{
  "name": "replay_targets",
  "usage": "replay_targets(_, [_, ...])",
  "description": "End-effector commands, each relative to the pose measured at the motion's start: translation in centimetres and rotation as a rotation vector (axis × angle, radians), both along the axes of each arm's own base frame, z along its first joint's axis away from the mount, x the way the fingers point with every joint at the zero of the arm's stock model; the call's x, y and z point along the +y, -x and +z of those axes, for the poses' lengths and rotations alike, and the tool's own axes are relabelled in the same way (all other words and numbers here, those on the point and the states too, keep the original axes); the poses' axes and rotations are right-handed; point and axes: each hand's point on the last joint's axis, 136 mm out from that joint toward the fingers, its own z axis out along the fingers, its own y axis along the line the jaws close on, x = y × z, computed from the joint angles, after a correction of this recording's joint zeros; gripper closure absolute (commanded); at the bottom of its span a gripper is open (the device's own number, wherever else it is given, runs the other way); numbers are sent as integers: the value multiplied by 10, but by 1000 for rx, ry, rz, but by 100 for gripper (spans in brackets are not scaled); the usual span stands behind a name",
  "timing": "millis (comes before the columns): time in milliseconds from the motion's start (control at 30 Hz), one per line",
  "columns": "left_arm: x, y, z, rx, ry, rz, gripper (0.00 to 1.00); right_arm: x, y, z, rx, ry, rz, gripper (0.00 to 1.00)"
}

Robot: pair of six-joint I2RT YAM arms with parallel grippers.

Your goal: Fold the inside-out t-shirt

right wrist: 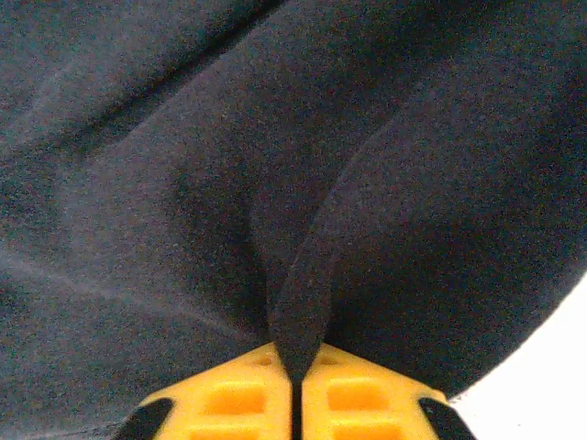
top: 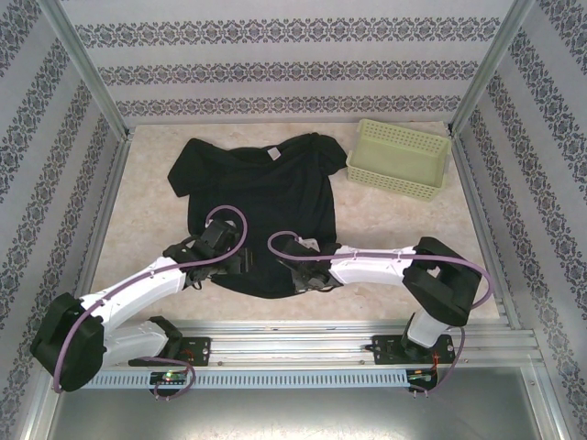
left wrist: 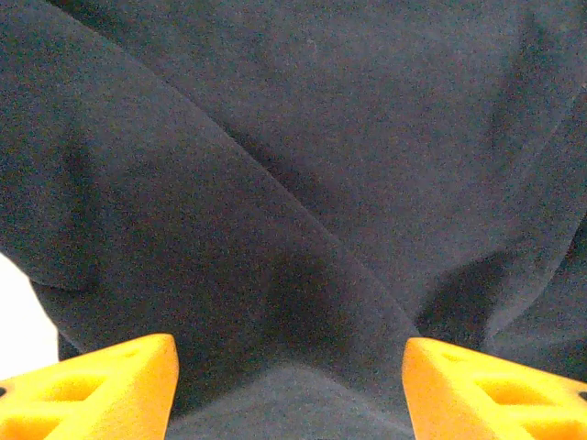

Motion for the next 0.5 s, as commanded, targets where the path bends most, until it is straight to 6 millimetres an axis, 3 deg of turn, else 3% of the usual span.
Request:
replay_targets(0, [-21, -1, 12, -81, 44, -95, 34, -7, 0, 25, -44, 1, 6, 98])
replay_targets(267, [-91, 22, 46, -318, 100, -433, 23, 4, -6, 73, -95, -143, 4, 100])
replay_targets(467, [-121, 41, 49, -429, 100, -581, 13, 7, -15, 102, -141, -236, -12, 100])
